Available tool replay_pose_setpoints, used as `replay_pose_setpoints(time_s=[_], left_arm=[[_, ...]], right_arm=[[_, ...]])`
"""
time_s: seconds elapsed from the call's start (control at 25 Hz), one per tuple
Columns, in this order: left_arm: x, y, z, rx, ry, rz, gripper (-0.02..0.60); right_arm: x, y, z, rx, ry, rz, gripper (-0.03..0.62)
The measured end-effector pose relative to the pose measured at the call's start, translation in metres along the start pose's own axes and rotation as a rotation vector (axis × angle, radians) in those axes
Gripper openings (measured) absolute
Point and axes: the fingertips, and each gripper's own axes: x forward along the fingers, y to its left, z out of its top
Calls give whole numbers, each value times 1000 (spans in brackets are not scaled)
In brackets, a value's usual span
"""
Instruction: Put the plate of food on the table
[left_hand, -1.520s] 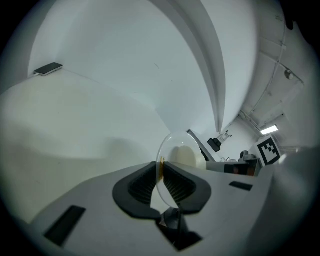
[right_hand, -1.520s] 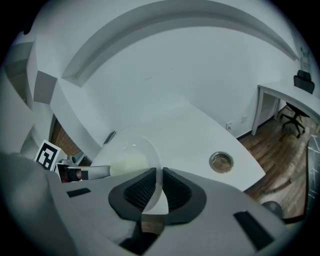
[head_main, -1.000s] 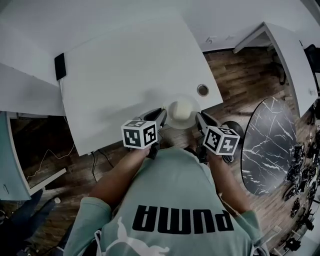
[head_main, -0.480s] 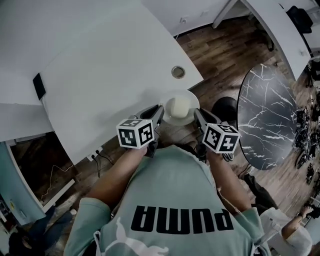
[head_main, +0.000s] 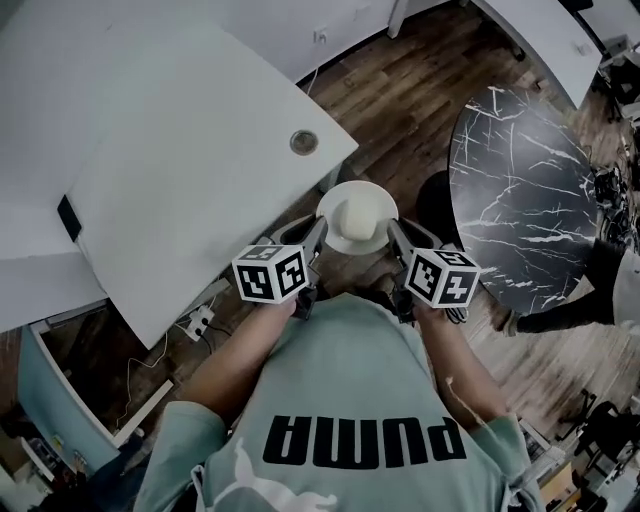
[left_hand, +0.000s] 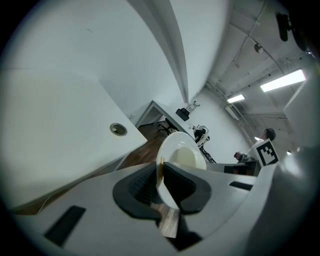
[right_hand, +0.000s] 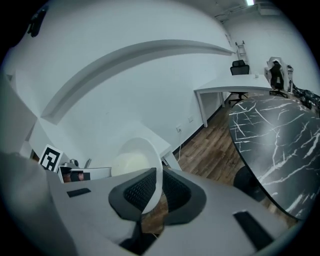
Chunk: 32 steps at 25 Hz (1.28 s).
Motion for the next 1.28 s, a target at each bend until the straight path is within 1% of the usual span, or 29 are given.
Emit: replay_pose_setpoints(time_s=[0.12, 0.32, 0.52, 1.08, 1.28], left_arm=[[15, -22, -5, 30, 22, -11, 51], [41, -61, -17, 55, 39, -24, 51], [67, -97, -28, 106, 69, -43, 49], [138, -203, -74, 201, 133, -81, 49], [156, -237, -89, 231, 151, -94, 48]], right_arm=[[-15, -24, -1, 37, -25, -13, 49], [-42, -64, 1, 66, -49, -22, 49], [-70, -103, -2, 112, -92, -41, 49], [-146, -214, -15, 202, -160, -74, 49], [-171, -247, -19, 231, -185, -84, 49]])
